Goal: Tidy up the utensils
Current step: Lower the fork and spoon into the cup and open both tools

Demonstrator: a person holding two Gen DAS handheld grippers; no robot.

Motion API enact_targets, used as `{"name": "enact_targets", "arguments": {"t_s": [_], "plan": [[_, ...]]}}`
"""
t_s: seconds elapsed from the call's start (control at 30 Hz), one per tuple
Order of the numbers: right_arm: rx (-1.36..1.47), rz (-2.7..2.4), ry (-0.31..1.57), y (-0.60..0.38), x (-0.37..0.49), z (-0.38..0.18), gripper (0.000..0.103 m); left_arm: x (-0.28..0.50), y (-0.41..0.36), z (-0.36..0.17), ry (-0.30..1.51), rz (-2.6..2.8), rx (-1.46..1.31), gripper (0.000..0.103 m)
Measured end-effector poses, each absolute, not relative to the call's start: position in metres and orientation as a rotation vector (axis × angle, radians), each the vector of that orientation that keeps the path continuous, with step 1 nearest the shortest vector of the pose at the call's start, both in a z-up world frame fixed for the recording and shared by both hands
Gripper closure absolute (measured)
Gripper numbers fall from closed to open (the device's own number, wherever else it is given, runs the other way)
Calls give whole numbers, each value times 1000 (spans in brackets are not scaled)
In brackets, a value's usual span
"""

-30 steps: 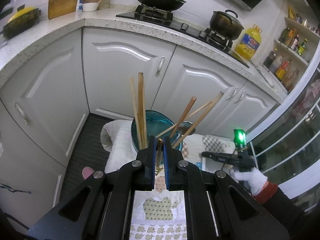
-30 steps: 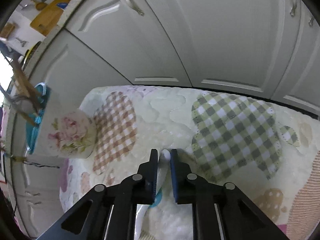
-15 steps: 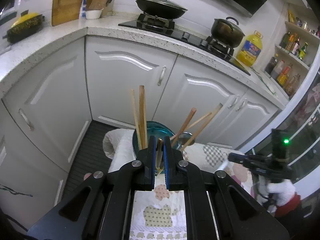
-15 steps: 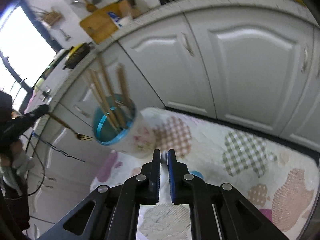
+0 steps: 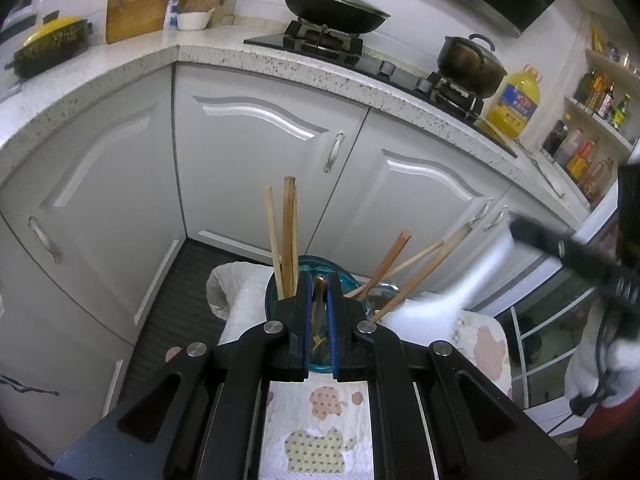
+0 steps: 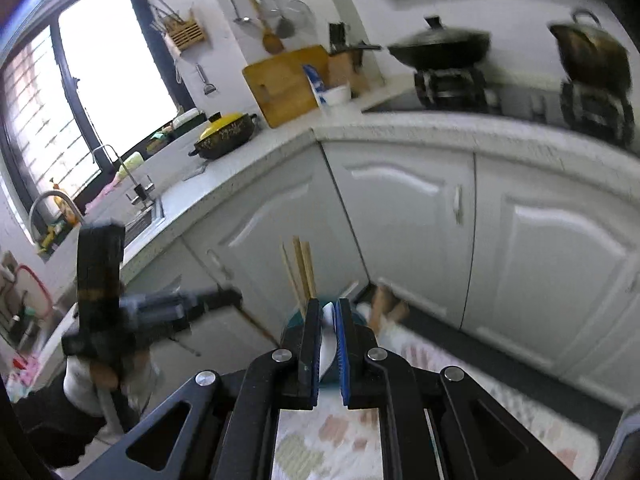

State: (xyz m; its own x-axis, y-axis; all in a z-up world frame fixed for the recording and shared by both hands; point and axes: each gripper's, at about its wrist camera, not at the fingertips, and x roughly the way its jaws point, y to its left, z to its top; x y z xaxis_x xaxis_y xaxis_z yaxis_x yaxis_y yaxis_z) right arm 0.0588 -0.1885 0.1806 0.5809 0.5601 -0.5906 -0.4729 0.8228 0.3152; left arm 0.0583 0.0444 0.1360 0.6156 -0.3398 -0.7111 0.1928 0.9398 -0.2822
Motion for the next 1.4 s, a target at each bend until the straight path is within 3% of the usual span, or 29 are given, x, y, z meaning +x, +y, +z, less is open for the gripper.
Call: {"name": "enact_targets", "arguments": {"t_s": [0.33, 0.67, 1.27, 1.4], "plan": [[-111, 529, 757, -115, 124, 143, 96, 76, 44, 104, 928, -313, -194, 98], [-243, 503, 735, -95, 136, 107, 96, 86, 41, 83, 961, -311, -194, 98], [-123, 579, 775, -106, 126, 122, 96, 83, 37, 78, 970, -288, -180, 98], [-111, 589, 760, -111, 112, 132, 96, 81, 39, 79, 965, -279, -197, 89]]}}
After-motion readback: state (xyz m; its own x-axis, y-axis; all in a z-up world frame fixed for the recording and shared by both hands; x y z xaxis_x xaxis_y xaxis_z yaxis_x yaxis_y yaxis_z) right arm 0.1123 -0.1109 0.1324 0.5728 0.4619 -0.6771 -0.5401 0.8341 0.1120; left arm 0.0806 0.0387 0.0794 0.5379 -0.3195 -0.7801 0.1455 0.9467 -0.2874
